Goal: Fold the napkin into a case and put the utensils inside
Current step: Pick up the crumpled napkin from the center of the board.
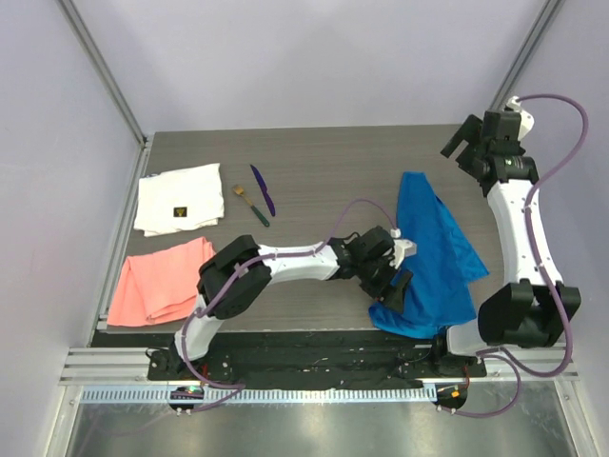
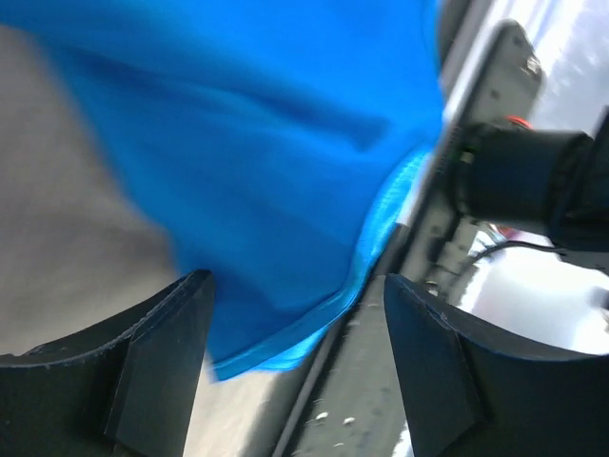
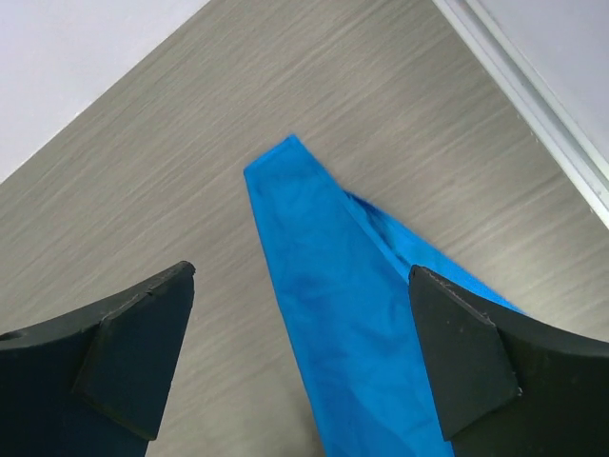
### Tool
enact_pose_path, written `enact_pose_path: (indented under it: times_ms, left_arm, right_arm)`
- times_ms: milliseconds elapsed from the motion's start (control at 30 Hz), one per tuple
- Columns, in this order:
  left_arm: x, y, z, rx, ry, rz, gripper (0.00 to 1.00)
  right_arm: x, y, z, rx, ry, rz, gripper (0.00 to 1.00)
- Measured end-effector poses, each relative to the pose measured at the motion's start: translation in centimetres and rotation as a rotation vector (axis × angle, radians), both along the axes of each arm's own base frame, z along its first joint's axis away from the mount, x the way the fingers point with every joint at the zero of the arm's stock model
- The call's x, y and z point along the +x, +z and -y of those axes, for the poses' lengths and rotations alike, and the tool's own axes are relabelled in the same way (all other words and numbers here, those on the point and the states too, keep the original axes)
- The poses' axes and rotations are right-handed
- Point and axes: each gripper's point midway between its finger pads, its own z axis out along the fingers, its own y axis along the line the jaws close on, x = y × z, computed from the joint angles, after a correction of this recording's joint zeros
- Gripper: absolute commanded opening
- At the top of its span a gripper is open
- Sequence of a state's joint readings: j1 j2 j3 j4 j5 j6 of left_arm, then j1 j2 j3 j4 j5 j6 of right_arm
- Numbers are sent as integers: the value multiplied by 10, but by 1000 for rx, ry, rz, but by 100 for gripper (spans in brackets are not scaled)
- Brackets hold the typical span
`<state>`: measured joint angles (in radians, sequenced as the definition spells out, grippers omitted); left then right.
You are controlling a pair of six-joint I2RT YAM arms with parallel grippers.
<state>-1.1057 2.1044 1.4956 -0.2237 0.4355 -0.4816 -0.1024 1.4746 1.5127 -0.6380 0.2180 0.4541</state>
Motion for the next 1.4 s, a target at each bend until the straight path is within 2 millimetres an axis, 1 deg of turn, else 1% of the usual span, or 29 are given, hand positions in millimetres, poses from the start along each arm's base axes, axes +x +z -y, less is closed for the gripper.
enact_pose_path:
  times_ms: [67,100,167,200,267,333,433,500,567,600,633,667,700,767,800,867,900,933,967,1000,1067,1133,1167,1200,1233,1267,1300,1367,1400]
  left_arm:
    - [-13,-2,7,-5,-18,-38,62]
    - [-19,-5,10,-3,-25,-58,41]
    - [-25,-16,15,22,-24,-90,21]
    - [-25,-23,15,39,-20,-99,8]
    - [-17,-29,12,65,10,-112,0]
    - [-2,-33,3,93,54,-111,0]
    - [46,-32,-21,138,171,-77,0]
    - [90,-31,-51,185,283,-44,0]
    - [140,-30,-85,229,406,-12,0]
    - [160,-28,-100,244,456,3,3]
    - [181,-25,-116,259,506,17,12]
    - [200,-22,-133,276,552,34,30]
    - [216,-17,-147,294,595,47,36]
    - [236,-9,-164,319,643,86,47]
    - [243,-5,-169,325,659,107,49]
    - [242,0,-173,346,670,136,50]
    - [240,2,-175,358,673,152,46]
    - [232,4,-171,365,658,168,38]
    - [223,7,-169,374,646,188,28]
    - [212,12,-165,376,623,206,26]
    - [190,21,-152,359,565,251,25]
    - [161,33,-131,319,483,298,24]
    - [150,38,-119,297,444,322,22]
    - [141,40,-109,280,415,338,22]
    - [131,43,-96,263,378,361,24]
    - [124,43,-87,266,353,383,34]
    - [119,43,-79,273,336,405,39]
    - [116,41,-70,285,324,436,47]
    - [117,40,-72,296,334,448,47]
  right_arm:
    - [-16,-1,-5,13,11,-7,100]
    - [-23,-3,-7,18,17,-15,100]
    - [-31,-11,-10,29,29,-40,100]
    - [-36,-16,-12,31,34,-58,100]
    - [-44,-31,-13,31,42,-103,100]
    - [-51,-44,-13,31,45,-143,100]
    - [-62,-63,-15,39,52,-197,100]
    - [-68,-76,-18,52,63,-230,100]
    - [-71,-89,-22,66,74,-252,100]
    - [-75,-97,-24,77,78,-268,100]
    - [-78,-105,-25,86,79,-284,100]
    - [-81,-113,-27,97,81,-303,100]
    - [-85,-121,-28,106,82,-324,100]
    - [-88,-131,-30,122,81,-353,99]
    - [-88,-135,-31,130,80,-363,98]
    - [-86,-143,-34,145,85,-375,96]
    - [-86,-147,-35,152,86,-379,96]
    - [-87,-152,-36,158,87,-387,95]
    - [-89,-155,-36,161,85,-393,95]
    - [-91,-159,-37,164,84,-399,94]
    - [-93,-166,-35,164,71,-411,90]
    - [-91,-170,-31,167,47,-414,89]
    - [-89,-172,-28,168,30,-413,88]
    - [-86,-173,-23,167,10,-415,88]
    - [-82,-174,-18,169,-13,-416,87]
    - [-76,-173,-13,170,-29,-412,87]
    - [-68,-171,-9,169,-41,-402,87]
    - [-52,-163,-1,164,-57,-373,87]
    - [-44,-157,2,161,-63,-353,87]
